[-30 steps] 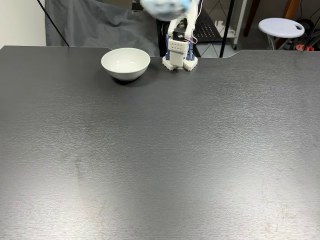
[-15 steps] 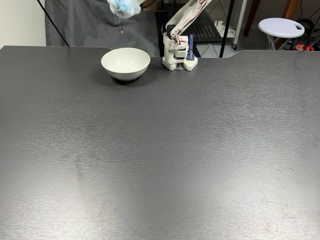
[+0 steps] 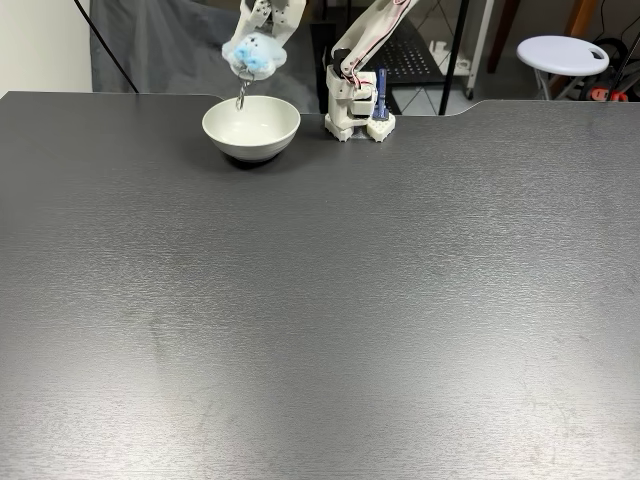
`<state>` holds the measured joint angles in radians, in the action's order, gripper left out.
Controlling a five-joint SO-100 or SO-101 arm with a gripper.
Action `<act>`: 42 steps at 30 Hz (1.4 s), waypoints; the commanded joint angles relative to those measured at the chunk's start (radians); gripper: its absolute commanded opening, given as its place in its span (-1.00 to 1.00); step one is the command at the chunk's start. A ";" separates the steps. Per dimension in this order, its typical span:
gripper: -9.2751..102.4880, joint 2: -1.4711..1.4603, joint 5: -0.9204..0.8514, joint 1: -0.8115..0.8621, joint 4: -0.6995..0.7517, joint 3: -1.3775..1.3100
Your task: Grasp a skyblue doll and put it in the white bowl.
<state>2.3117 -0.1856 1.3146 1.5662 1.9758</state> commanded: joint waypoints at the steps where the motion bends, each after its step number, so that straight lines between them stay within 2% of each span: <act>1: -0.86 -0.095 -0.009 0.064 -0.054 -0.011; 6: -0.86 -0.137 -0.009 0.063 -0.163 -0.009; 11: -0.86 -0.140 -0.009 0.061 -0.164 0.009; 16: -0.86 -0.138 -0.011 0.061 -0.175 0.161; 22: -0.86 -0.135 -0.011 0.061 -0.233 0.186; 42: -0.86 0.012 -0.012 0.046 -0.216 0.190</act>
<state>2.2550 -0.1856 1.3146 1.3361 2.1737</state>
